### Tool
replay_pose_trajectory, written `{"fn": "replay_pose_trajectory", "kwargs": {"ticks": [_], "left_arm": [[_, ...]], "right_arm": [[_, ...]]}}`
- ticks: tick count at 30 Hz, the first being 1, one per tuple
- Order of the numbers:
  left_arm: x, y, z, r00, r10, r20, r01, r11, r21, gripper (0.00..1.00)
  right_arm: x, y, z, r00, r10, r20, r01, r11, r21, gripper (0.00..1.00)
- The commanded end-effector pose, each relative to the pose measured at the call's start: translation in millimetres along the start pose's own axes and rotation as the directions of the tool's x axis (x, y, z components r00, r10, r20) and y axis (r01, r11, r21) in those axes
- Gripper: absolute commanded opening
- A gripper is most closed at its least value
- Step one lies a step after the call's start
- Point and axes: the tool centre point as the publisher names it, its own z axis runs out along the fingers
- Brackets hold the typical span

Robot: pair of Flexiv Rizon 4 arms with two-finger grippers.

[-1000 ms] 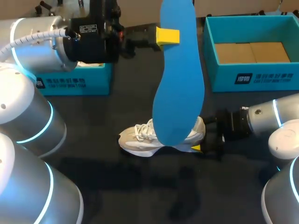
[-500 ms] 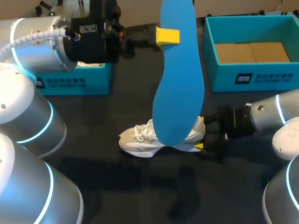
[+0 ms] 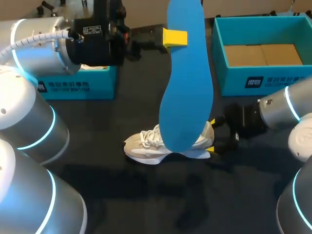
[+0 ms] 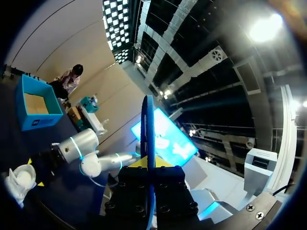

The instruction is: Take the shoe out of the shoebox, open the shoe tongue, remove and reinsert the insole, then place the shoe into the shoebox

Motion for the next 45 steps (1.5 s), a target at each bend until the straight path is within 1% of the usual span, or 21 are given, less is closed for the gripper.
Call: {"fn": "replay_pose_trajectory", "kwargs": {"ticks": [1,9,13,15,37,38,40,41,44,45], "left_arm": [[-1.1,0,1,1.0,0.001,0.0,-0.001,1.0,0.001,0.0],[-1.1,0,1,1.0,0.001,0.0,-0.001,1.0,0.001,0.0],[-1.1,0,1,1.0,0.001,0.0,-0.001,1.0,0.001,0.0],[-1.1,0,1,1.0,0.001,0.0,-0.001,1.0,0.001,0.0],[-1.1,0,1,1.0,0.001,0.0,-0.001,1.0,0.001,0.0],[-1.1,0,1,1.0,0.001,0.0,-0.001,1.0,0.001,0.0],[-1.1,0,1,1.0,0.001,0.0,-0.001,1.0,0.001,0.0],[-1.1,0,1,1.0,0.001,0.0,-0.001,1.0,0.001,0.0],[-1.1,0,1,1.0,0.001,0.0,-0.001,1.0,0.001,0.0],[-1.1,0,1,1.0,0.001,0.0,-0.001,1.0,0.001,0.0]], "right_arm": [[1.9,7.8,-12,1.0,-0.002,-0.003,0.002,0.99,0.138,1.0],[5.7,19.0,-23,1.0,-0.011,-0.008,0.013,0.976,0.217,1.0],[8.3,22.3,-27,1.0,0.019,-0.015,-0.013,0.954,0.301,1.0],[10.4,21.2,-31,0.999,0.05,0.02,-0.054,0.941,0.335,1.0],[10.4,21.2,-31,0.999,0.05,0.02,-0.054,0.941,0.335,1.0],[8.2,18.7,-32,0.999,0.049,0.007,-0.048,0.934,0.355,1.0],[3.2,15.1,-35,0.999,0.042,0.004,-0.041,0.931,0.364,1.0],[0.5,14.2,-37,0.999,0.042,0.001,-0.039,0.918,0.395,1.0],[-7.5,14.6,-40,1.0,0.019,-0.018,-0.009,0.897,0.441,1.0],[-10.0,14.7,-41,1.0,0.007,-0.018,0.002,0.899,0.439,1.0]]}}
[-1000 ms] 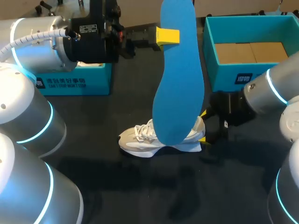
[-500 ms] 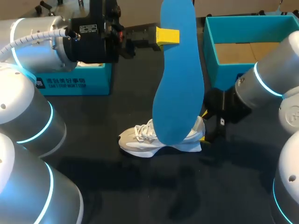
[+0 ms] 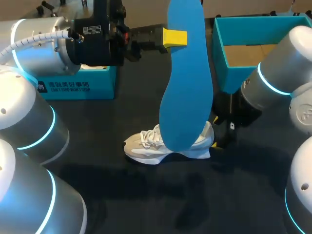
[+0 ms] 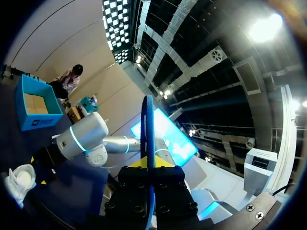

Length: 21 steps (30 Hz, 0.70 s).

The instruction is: Take the shoe out of the shoebox, open the shoe tongue, remove and reinsert the insole, then place the shoe into the shoebox

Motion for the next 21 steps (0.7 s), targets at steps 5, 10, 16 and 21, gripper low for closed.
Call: {"fn": "replay_pose_trajectory", "kwargs": {"ticks": [5,10,16,21], "left_arm": [[-1.2,0,1,1.0,0.001,0.0,-0.001,1.0,0.001,0.0],[-1.2,0,1,1.0,0.001,0.0,-0.001,1.0,0.001,0.0],[-1.2,0,1,1.0,0.001,0.0,-0.001,1.0,0.001,0.0],[-1.2,0,1,1.0,0.001,0.0,-0.001,1.0,0.001,0.0]], "right_arm": [[-24.6,11.5,-11,0.999,-0.05,0.001,0.05,0.994,0.101,1.0],[-31.6,20.2,-15,0.994,-0.106,-0.004,0.106,0.985,0.133,1.0],[-29.0,28.8,-16,0.992,-0.13,-0.007,0.129,0.979,0.159,1.0],[-24.7,34.5,-10,0.99,-0.139,-0.011,0.139,0.972,0.188,1.0]]}}
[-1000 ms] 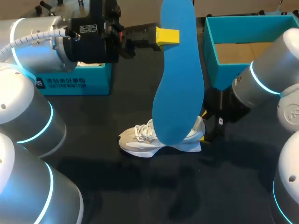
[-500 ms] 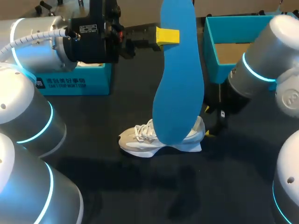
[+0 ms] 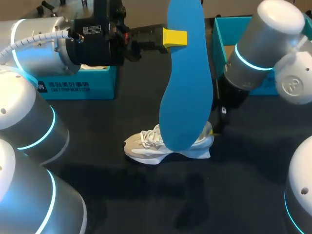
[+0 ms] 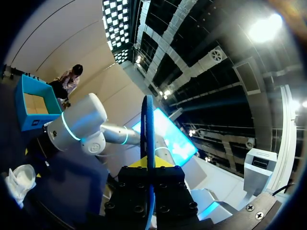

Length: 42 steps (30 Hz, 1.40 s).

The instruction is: Take the shoe out of the shoebox, open the shoe tongue, remove and reinsert the insole, then place the shoe into the shoebox

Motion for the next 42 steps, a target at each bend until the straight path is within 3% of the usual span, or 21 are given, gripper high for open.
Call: {"fn": "replay_pose_trajectory", "kwargs": {"ticks": [1,12,37,42], "left_arm": [[-1.2,0,1,1.0,0.001,0.0,-0.001,1.0,0.001,0.0],[-1.2,0,1,1.0,0.001,0.0,-0.001,1.0,0.001,0.0],[-1.2,0,1,1.0,0.001,0.0,-0.001,1.0,0.001,0.0],[-1.2,0,1,1.0,0.001,0.0,-0.001,1.0,0.001,0.0]], "right_arm": [[2.5,8.3,5,1.0,-0.003,0.012,0.003,0.999,0.048,1.0],[7.3,19.8,11,0.998,0.007,0.058,-0.013,0.993,0.115,1.0],[7.6,19.5,11,0.997,0.017,0.078,-0.024,0.995,0.093,1.0],[-10.5,31.3,17,0.998,-0.019,0.064,0.014,0.997,0.069,1.0]]}}
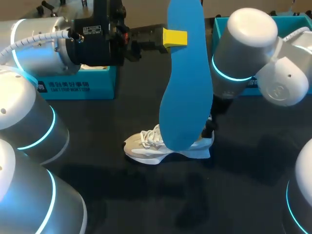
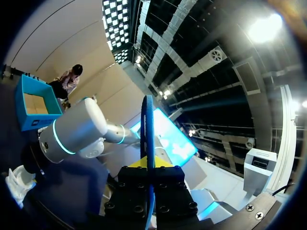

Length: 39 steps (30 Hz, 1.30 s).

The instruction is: Take the shoe out of the shoebox, open the shoe tongue, remove and reinsert the insole, then place the shoe into the shoebox

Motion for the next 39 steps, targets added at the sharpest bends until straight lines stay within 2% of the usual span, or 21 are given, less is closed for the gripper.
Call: {"fn": "replay_pose_trajectory", "kwargs": {"ticks": [1,13,26,32,33,34,35,37,39], "left_arm": [[-1.2,0,2,1.0,0.001,-0.001,-0.001,1.0,0.001,0.0],[-1.2,0,2,1.0,0.001,-0.001,-0.001,1.0,0.001,0.0],[-1.2,0,2,1.0,0.001,-0.001,-0.001,1.0,0.001,0.0],[-1.2,0,2,1.0,0.001,-0.001,-0.001,1.0,0.001,0.0],[-1.2,0,2,1.0,0.001,-0.001,-0.001,1.0,0.001,0.0],[-1.2,0,2,1.0,0.001,-0.001,-0.001,1.0,0.001,0.0],[-1.2,0,2,1.0,0.001,-0.001,-0.001,1.0,0.001,0.0],[-1.2,0,2,1.0,0.001,-0.001,-0.001,1.0,0.001,0.0],[-1.2,0,2,1.0,0.001,-0.001,-0.001,1.0,0.001,0.0]], "right_arm": [[-15.6,8.0,9,1.0,-0.019,-0.009,0.019,1.0,-0.01,1.0],[-31.2,27.0,36,0.996,-0.073,-0.049,0.072,0.997,-0.024,1.0],[-31.2,43.6,64,0.988,-0.111,-0.105,0.108,0.994,-0.03,1.0],[-26.3,44.4,71,0.987,-0.103,-0.124,0.099,0.994,-0.035,1.0],[-25.9,44.3,71,0.987,-0.101,-0.128,0.098,0.995,-0.035,0.96],[-24.6,43.8,72,0.985,-0.098,-0.138,0.095,0.995,-0.028,0.84],[-23.9,43.5,72,0.985,-0.098,-0.139,0.095,0.995,-0.028,0.78],[-21.3,42.7,72,0.985,-0.093,-0.144,0.09,0.996,-0.028,0.49],[-19.5,42.8,72,0.985,-0.091,-0.147,0.088,0.996,-0.026,0.37]]}}
